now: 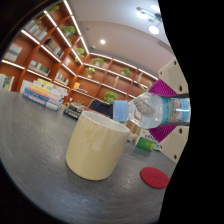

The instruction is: Pour water

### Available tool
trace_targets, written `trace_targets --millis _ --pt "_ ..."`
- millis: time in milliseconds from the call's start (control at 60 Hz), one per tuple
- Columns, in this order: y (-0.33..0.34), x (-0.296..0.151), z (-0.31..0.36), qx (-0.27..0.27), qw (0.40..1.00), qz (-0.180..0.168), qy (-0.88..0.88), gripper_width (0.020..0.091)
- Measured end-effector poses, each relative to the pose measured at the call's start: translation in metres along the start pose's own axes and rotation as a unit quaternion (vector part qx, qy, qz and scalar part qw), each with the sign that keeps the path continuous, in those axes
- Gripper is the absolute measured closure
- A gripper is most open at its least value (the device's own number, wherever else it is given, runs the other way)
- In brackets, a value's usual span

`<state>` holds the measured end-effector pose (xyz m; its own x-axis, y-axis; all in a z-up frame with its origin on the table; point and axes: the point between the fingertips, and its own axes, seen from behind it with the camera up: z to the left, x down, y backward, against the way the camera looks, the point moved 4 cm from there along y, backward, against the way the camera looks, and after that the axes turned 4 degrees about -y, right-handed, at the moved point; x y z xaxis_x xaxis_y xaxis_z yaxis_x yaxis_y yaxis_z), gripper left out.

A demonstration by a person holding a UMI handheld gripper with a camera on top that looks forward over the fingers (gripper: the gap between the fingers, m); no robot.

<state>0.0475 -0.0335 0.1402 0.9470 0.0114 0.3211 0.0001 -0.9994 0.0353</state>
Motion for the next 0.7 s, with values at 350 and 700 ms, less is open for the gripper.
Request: trace_targets --millis 350,700 --pt "0.0 -0.014 -0.009 0.044 0.996 -0.028 0.071 0.0794" --pt "0.015 0.041 -0.013 -0.039 0.894 -0.01 -0.445 0.0795"
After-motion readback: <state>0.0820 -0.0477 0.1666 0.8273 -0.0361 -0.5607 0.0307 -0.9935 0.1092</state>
